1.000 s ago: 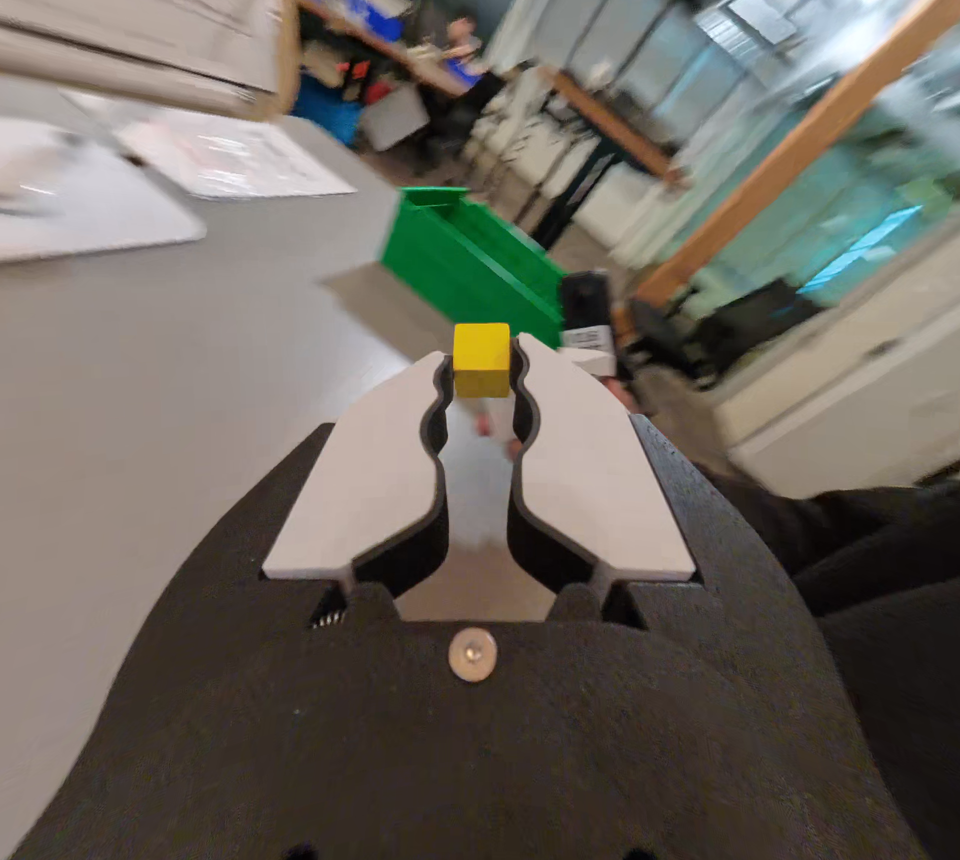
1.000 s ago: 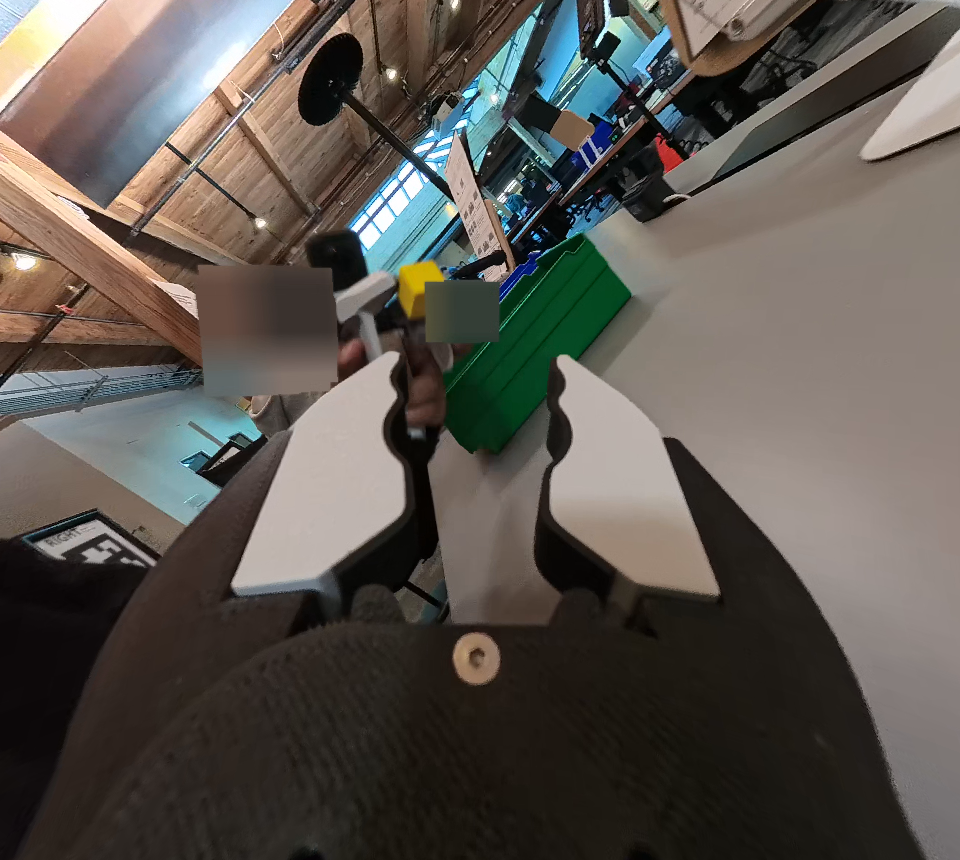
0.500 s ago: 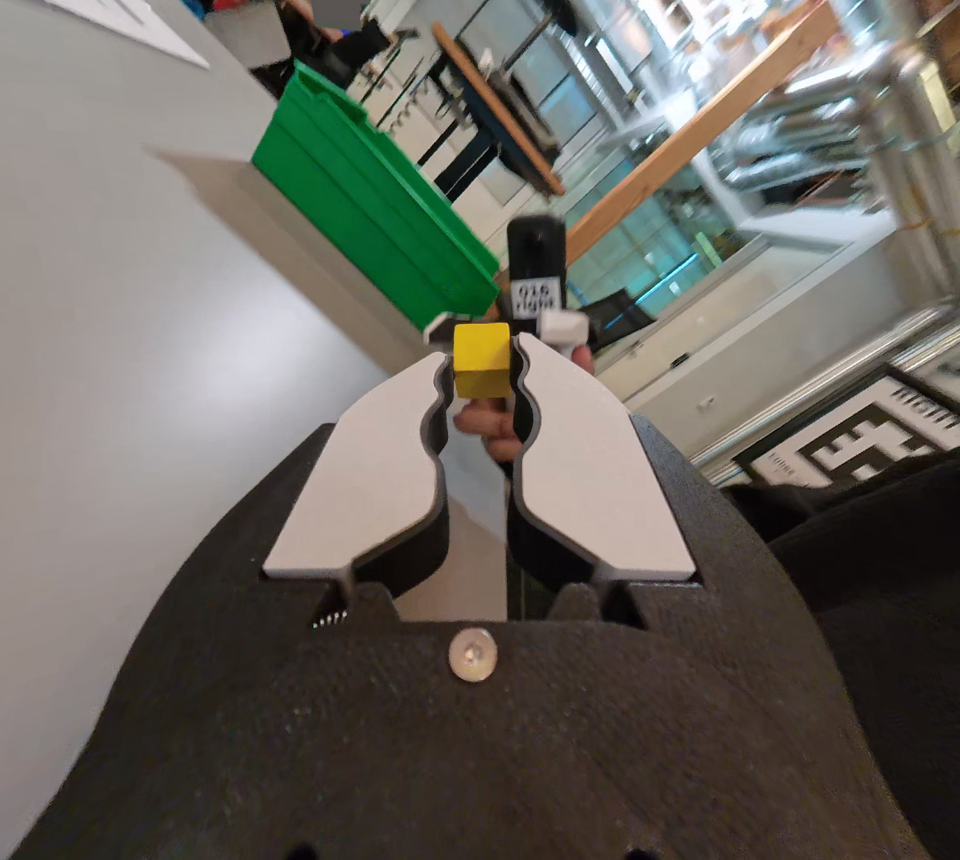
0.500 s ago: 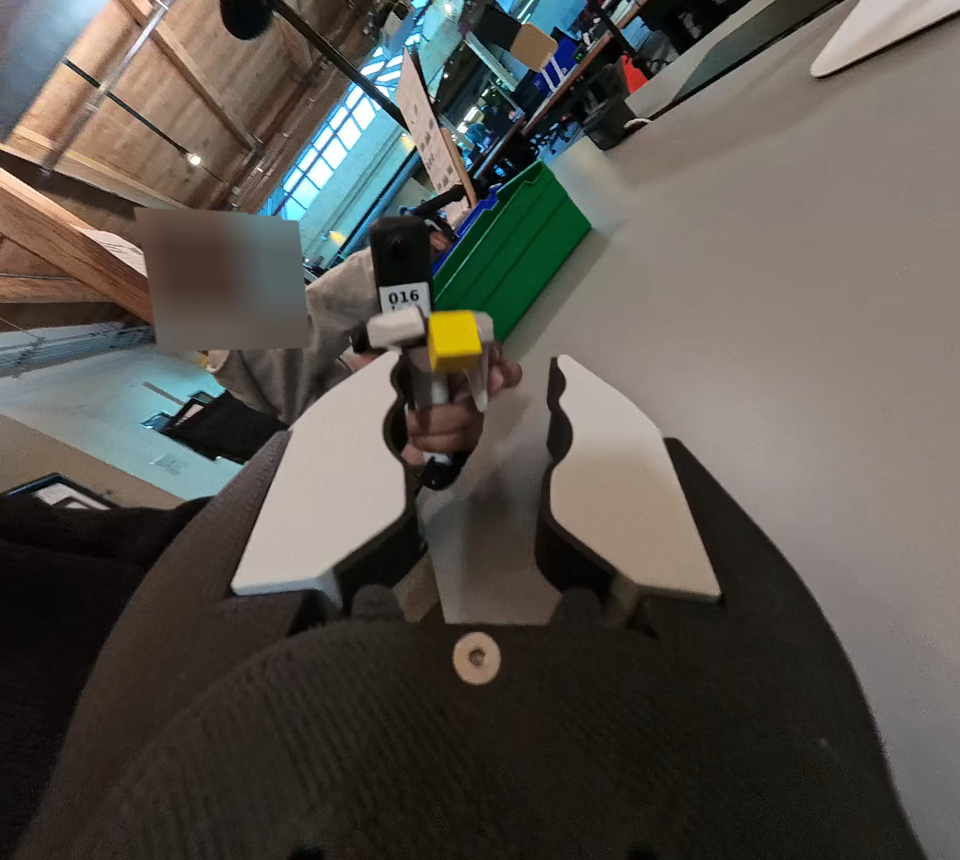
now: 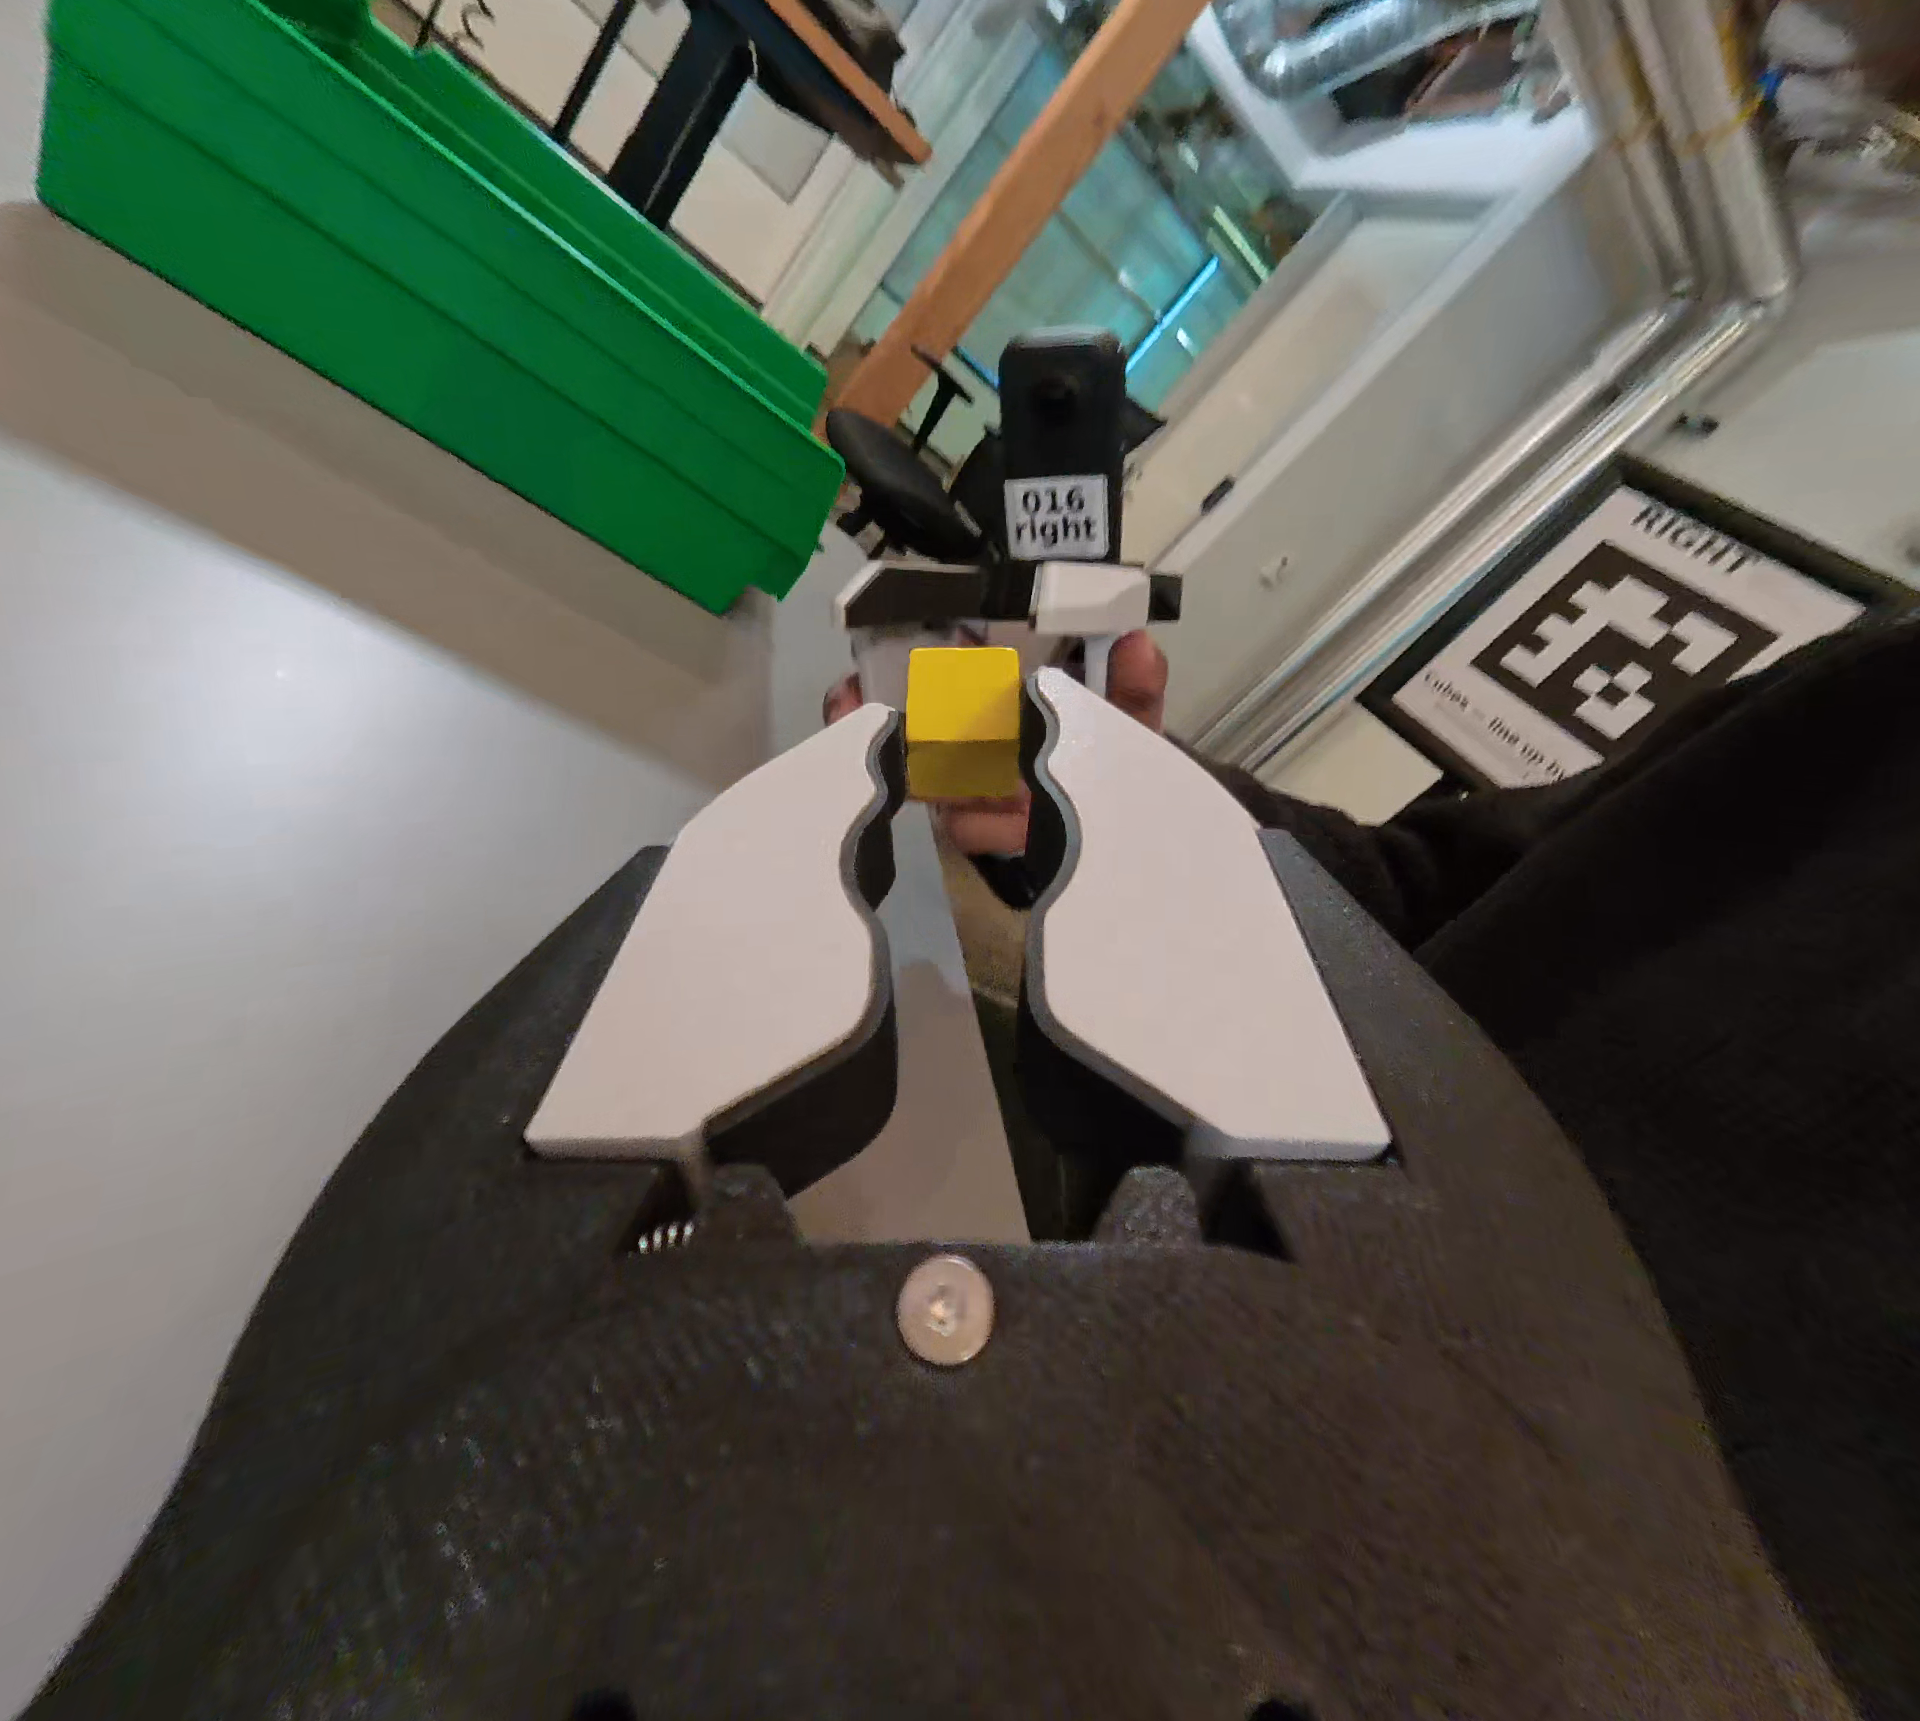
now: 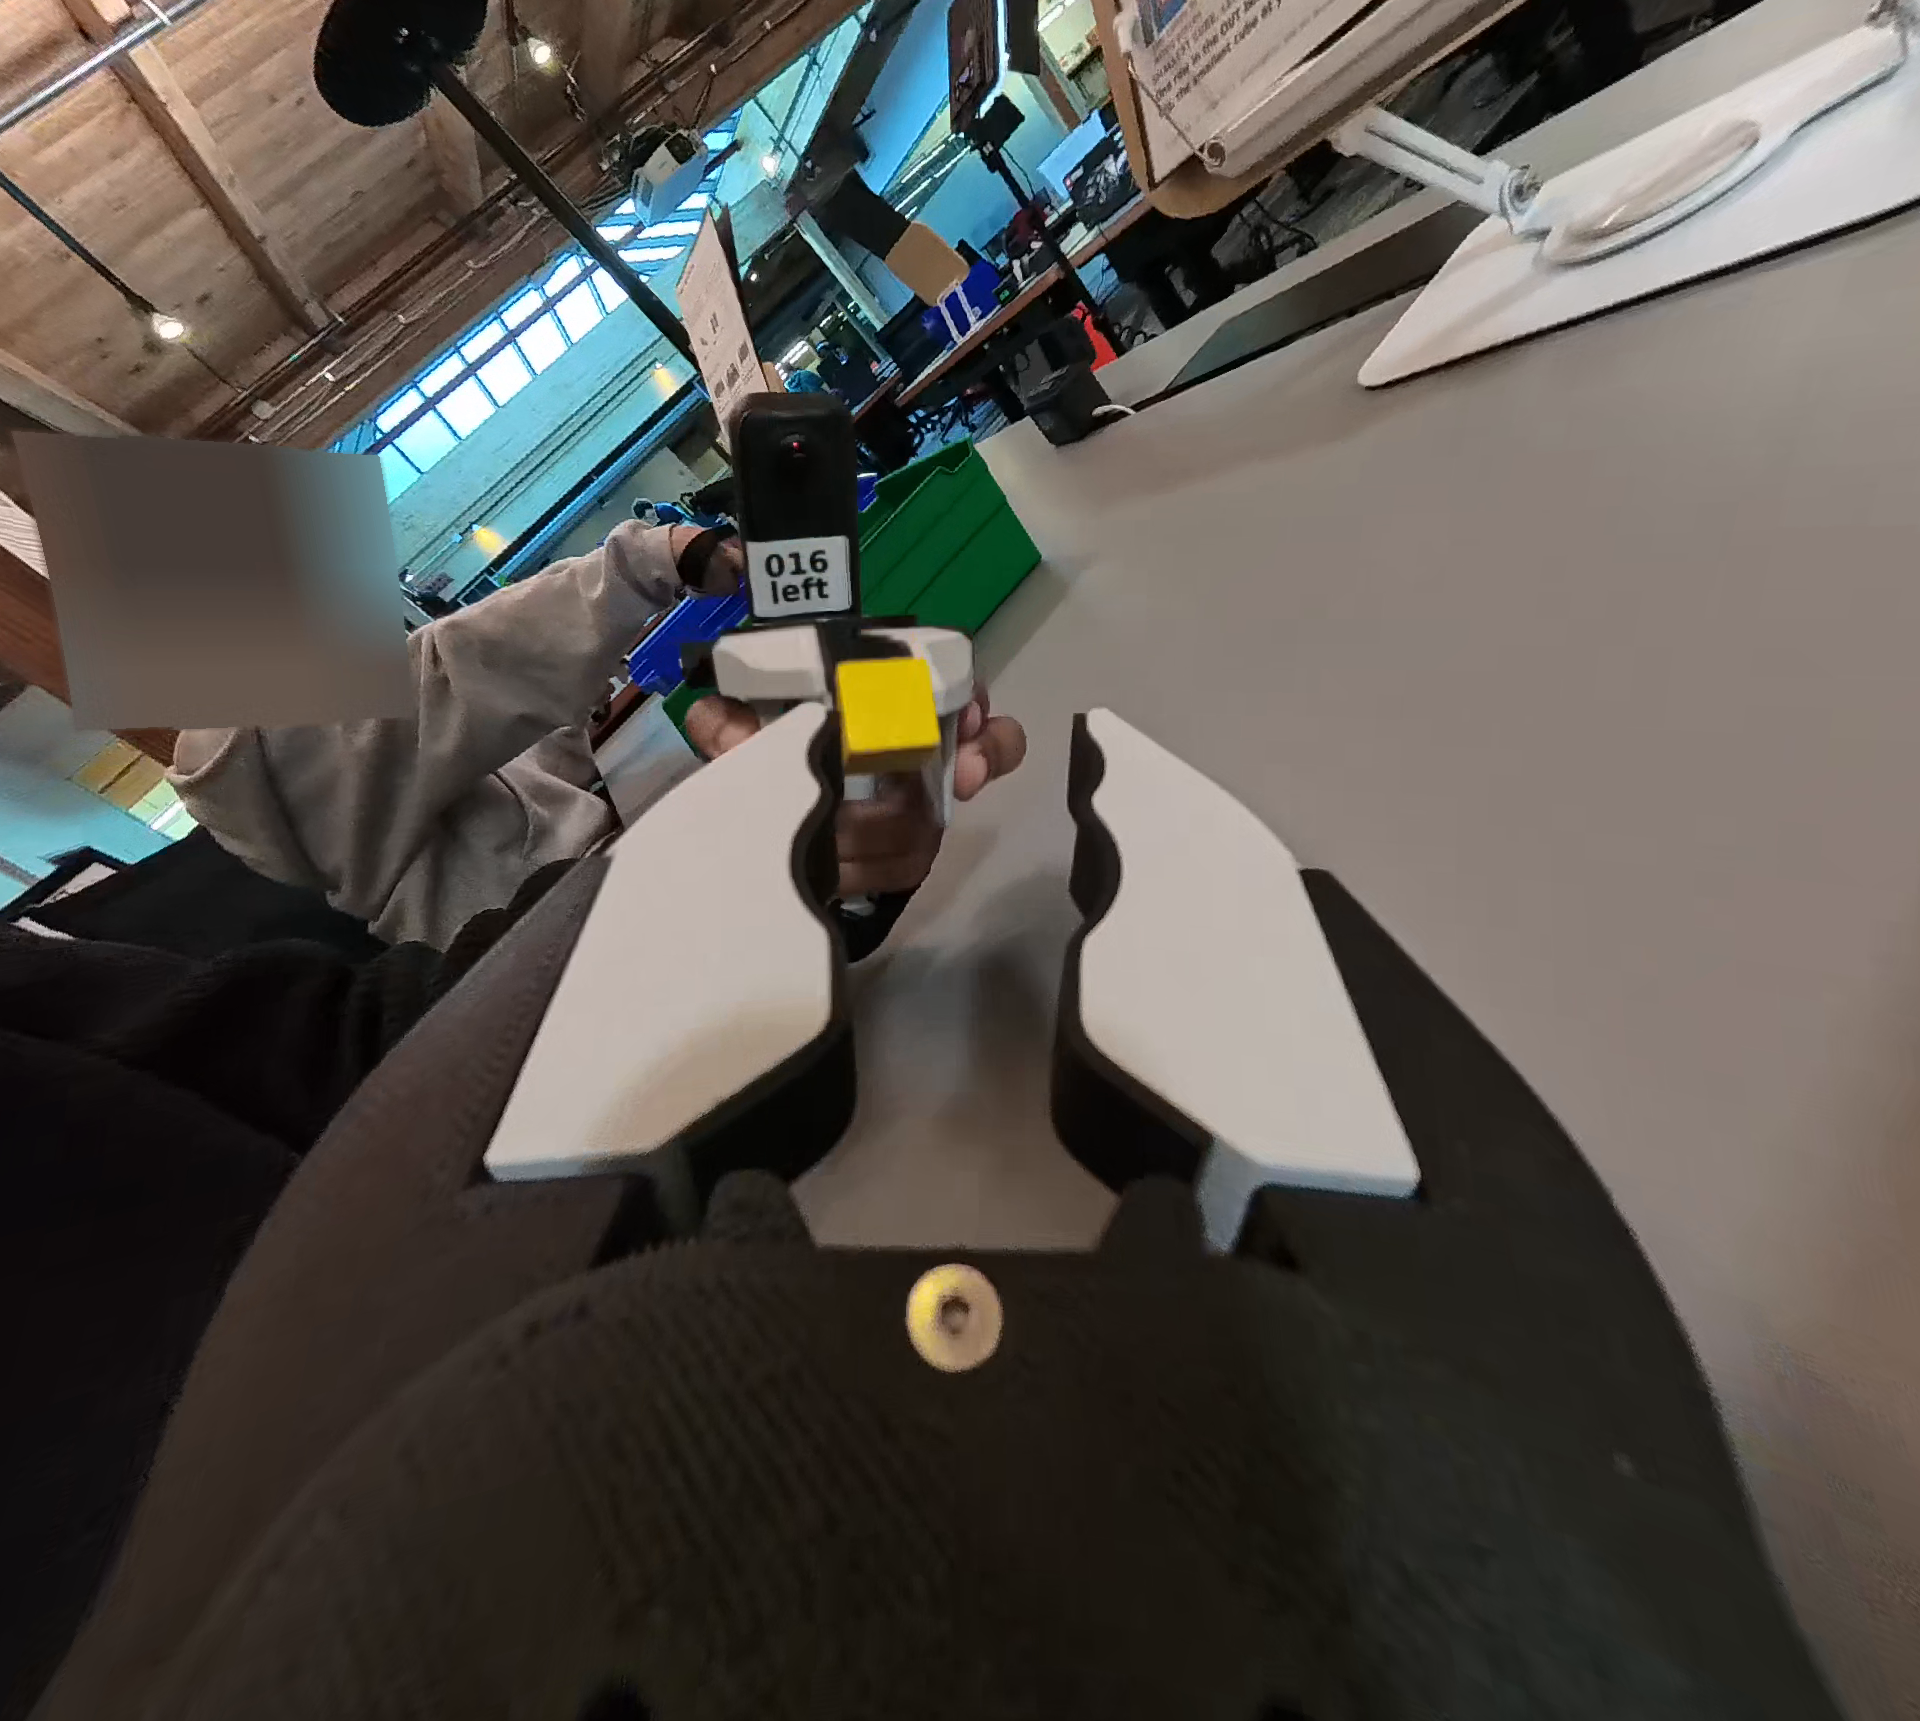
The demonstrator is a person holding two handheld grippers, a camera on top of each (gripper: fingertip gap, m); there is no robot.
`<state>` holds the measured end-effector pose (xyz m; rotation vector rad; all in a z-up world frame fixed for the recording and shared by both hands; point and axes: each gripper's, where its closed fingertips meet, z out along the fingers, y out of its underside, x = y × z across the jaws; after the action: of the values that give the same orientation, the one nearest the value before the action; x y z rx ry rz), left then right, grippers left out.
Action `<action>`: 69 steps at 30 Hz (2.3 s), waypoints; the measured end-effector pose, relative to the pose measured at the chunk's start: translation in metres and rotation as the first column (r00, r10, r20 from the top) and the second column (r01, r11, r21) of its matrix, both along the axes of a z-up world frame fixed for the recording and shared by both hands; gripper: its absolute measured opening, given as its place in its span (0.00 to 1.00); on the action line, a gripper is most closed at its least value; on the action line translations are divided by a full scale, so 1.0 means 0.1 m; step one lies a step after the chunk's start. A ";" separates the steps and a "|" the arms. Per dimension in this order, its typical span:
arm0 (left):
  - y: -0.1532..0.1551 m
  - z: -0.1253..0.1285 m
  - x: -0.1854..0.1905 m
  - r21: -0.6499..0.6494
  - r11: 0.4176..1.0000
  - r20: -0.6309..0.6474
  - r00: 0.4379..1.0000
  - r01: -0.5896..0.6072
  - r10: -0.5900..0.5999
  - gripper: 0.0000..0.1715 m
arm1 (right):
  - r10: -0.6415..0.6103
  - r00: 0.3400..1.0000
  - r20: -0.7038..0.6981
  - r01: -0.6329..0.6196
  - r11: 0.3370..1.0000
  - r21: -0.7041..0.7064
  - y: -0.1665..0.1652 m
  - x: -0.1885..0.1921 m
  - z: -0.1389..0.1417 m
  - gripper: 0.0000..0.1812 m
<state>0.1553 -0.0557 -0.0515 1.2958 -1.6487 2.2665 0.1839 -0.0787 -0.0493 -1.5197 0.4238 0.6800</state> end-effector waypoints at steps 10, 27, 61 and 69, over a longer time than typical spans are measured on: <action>0.05 -0.37 -0.25 0.104 0.985 -0.206 0.972 0.136 -0.113 0.13 | 0.288 0.955 -0.065 -0.294 0.946 -0.138 0.14 -0.48 -0.27 0.26; 0.31 -0.43 -0.57 0.101 0.992 -0.235 0.971 0.077 -0.051 0.13 | 0.441 0.897 -0.016 -0.434 0.877 -0.206 0.51 -0.84 -0.40 0.15; 0.31 -0.33 -0.51 0.136 0.990 -0.138 0.990 0.039 -0.020 0.27 | 0.384 0.921 0.061 -0.372 0.916 -0.151 0.49 -0.72 -0.25 0.11; 0.38 -0.33 -0.43 0.121 0.993 -0.148 0.989 -0.014 0.032 0.27 | 0.159 0.903 0.399 -0.134 0.987 -0.090 0.01 0.09 0.50 0.12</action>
<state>0.1121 -0.0182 -0.0843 1.4773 -1.7492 2.0530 0.1930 -0.0781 0.0011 -1.7131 0.0130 0.4502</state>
